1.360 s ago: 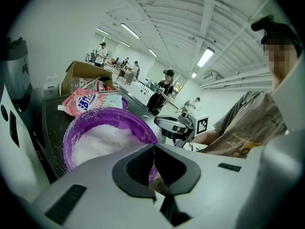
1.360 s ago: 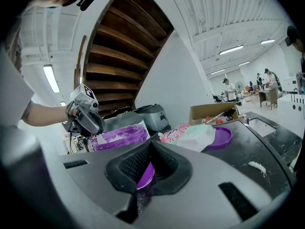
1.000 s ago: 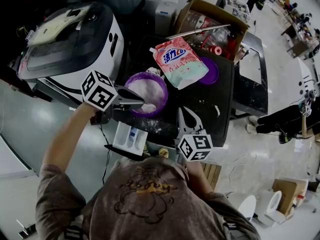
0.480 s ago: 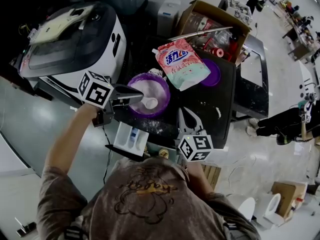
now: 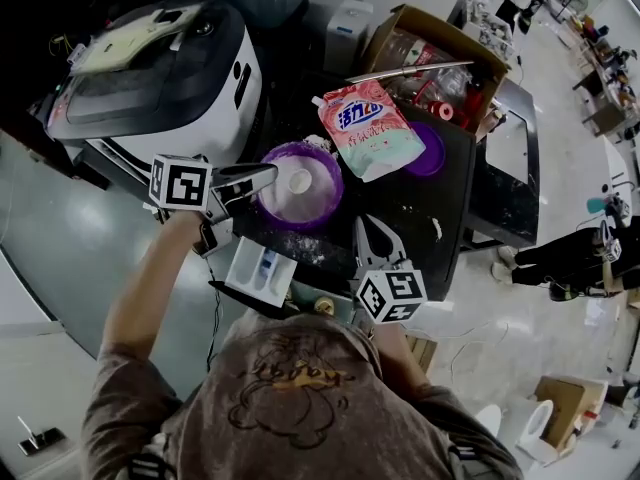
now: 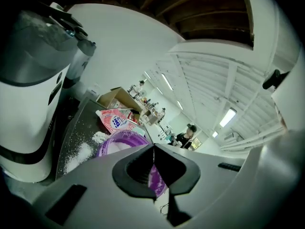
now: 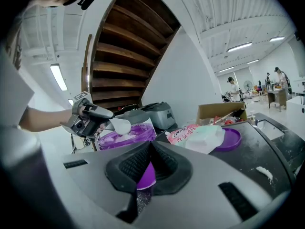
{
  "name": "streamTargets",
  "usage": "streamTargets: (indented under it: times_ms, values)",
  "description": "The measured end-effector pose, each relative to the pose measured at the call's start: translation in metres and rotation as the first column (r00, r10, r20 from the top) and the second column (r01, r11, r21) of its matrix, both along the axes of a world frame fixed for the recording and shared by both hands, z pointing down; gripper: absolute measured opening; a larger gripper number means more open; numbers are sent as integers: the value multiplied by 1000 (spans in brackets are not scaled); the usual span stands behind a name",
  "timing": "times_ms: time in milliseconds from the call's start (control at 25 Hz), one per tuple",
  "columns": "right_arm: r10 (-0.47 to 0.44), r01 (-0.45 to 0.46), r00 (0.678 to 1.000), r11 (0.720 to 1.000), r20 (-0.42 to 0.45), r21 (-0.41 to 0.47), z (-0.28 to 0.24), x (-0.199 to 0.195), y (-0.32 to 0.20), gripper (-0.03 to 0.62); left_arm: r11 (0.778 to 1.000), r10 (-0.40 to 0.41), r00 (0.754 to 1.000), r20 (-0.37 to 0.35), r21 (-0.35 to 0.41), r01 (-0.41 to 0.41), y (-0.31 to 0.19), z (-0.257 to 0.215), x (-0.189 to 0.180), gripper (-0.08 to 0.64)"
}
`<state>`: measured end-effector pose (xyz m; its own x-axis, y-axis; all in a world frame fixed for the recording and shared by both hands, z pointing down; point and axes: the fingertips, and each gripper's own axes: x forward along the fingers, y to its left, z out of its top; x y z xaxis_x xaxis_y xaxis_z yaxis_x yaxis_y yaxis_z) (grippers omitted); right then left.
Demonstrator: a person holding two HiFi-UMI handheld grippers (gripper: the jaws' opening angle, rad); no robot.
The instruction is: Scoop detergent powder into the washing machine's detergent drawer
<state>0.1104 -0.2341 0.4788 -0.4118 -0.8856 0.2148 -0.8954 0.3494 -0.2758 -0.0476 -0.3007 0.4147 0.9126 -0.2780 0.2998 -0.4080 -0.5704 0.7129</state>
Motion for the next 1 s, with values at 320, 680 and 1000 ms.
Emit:
streamTargets:
  times_ms: [320, 680, 1000]
  values:
    - [-75, 75, 997, 997, -11, 1, -2, 2, 14, 0, 959, -277, 950, -147, -111, 262, 10, -3, -20, 23]
    - [-145, 145, 989, 989, -11, -8, 4, 6, 36, 0, 873, -475, 858, -194, -229, 431, 46, -3, -35, 23]
    - [-163, 163, 987, 987, 2, 14, -2, -4, 45, 0, 869, -490, 844, -218, -191, 456, 73, -17, -52, 23]
